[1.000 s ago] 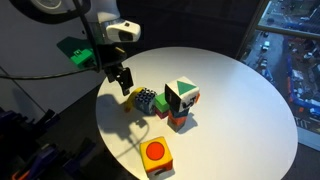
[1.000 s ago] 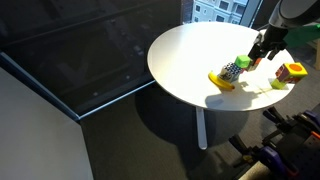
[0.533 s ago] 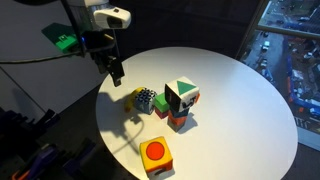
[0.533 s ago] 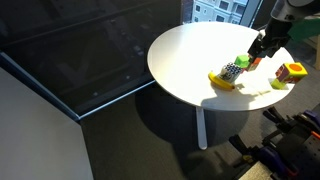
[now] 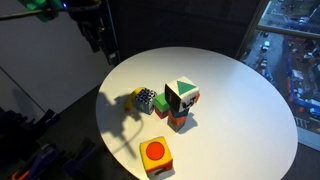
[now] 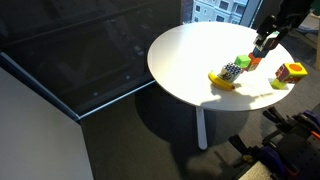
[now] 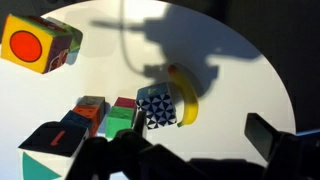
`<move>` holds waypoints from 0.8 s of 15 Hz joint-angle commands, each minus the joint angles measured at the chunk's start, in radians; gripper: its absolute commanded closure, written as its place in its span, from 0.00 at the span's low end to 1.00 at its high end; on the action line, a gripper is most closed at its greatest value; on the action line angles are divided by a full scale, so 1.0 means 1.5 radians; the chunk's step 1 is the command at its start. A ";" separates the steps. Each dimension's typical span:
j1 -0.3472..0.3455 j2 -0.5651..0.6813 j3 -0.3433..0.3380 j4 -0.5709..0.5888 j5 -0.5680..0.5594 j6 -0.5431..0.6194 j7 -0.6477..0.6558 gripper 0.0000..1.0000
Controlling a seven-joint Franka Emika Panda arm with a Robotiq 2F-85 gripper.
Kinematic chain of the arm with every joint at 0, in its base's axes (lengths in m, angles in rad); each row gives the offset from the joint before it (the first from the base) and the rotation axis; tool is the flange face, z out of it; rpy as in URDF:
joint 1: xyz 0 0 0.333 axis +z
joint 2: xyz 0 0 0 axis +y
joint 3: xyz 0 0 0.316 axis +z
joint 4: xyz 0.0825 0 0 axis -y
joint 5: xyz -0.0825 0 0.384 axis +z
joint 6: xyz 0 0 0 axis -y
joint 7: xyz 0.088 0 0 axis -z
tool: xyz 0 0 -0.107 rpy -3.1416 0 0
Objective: Place the soft orange block on the light green block
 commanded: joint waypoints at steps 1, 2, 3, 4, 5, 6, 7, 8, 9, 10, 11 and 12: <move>0.001 -0.063 -0.003 -0.009 0.008 -0.028 -0.005 0.00; 0.002 -0.075 -0.003 -0.010 0.009 -0.031 -0.007 0.00; 0.002 -0.088 -0.003 -0.012 0.009 -0.034 -0.007 0.00; 0.002 -0.099 -0.002 -0.014 0.006 -0.035 -0.005 0.00; 0.002 -0.111 -0.001 -0.017 0.004 -0.037 -0.003 0.00; 0.001 -0.124 0.000 -0.019 0.001 -0.042 0.000 0.00; 0.001 -0.135 0.000 -0.020 0.000 -0.046 0.002 0.00; -0.002 -0.153 0.000 -0.019 -0.003 -0.061 0.003 0.00; -0.003 -0.166 0.000 -0.019 -0.006 -0.072 0.004 0.00; -0.004 -0.178 0.001 -0.017 -0.007 -0.086 0.006 0.00; -0.005 -0.192 0.000 -0.014 -0.007 -0.106 0.006 0.00; -0.007 -0.204 0.001 -0.013 -0.010 -0.120 0.008 0.00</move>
